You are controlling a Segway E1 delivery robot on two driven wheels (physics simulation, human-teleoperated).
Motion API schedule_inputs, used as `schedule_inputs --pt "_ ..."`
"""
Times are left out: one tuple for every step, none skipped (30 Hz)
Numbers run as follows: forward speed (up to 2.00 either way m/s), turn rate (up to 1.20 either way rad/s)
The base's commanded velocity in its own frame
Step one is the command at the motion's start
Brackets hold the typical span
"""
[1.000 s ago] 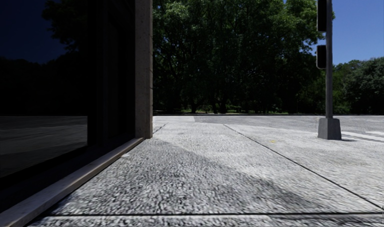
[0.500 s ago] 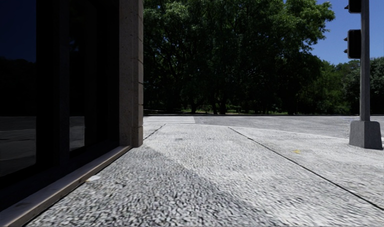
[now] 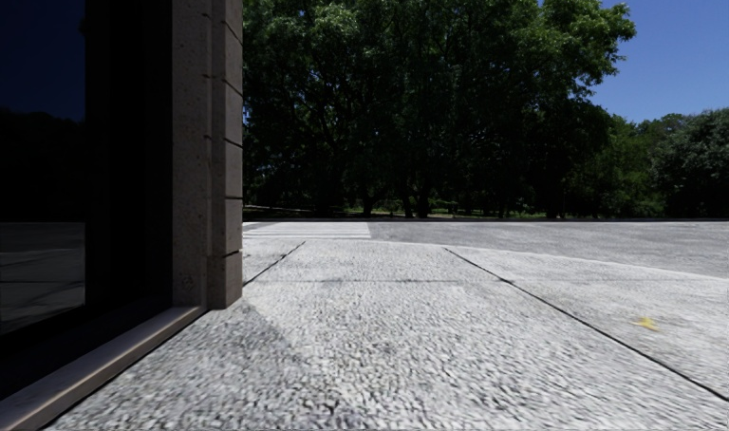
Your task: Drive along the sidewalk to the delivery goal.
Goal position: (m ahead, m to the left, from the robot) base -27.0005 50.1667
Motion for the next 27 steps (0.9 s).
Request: schedule_inputs --pt "2.0 0.0" --pt "2.0 0.0" --pt "2.0 0.0" --pt "2.0 0.0" --pt "2.0 0.0" --pt "2.0 0.0" --pt "2.0 0.0" --pt "2.0 0.0" --pt "2.0 0.0" --pt "2.0 0.0" --pt "2.0 0.0" --pt "2.0 0.0" --pt "2.0 0.0" --pt "2.0 0.0" --pt "2.0 0.0" --pt "2.0 0.0" --pt "2.0 0.0" --pt "2.0 0.0" --pt "2.0 0.0" --pt "2.0 0.0" --pt "2.0 0.0" --pt "2.0 0.0" --pt "2.0 0.0" --pt "2.0 0.0" --pt "2.0 0.0" --pt "2.0 0.0" --pt "2.0 0.08"
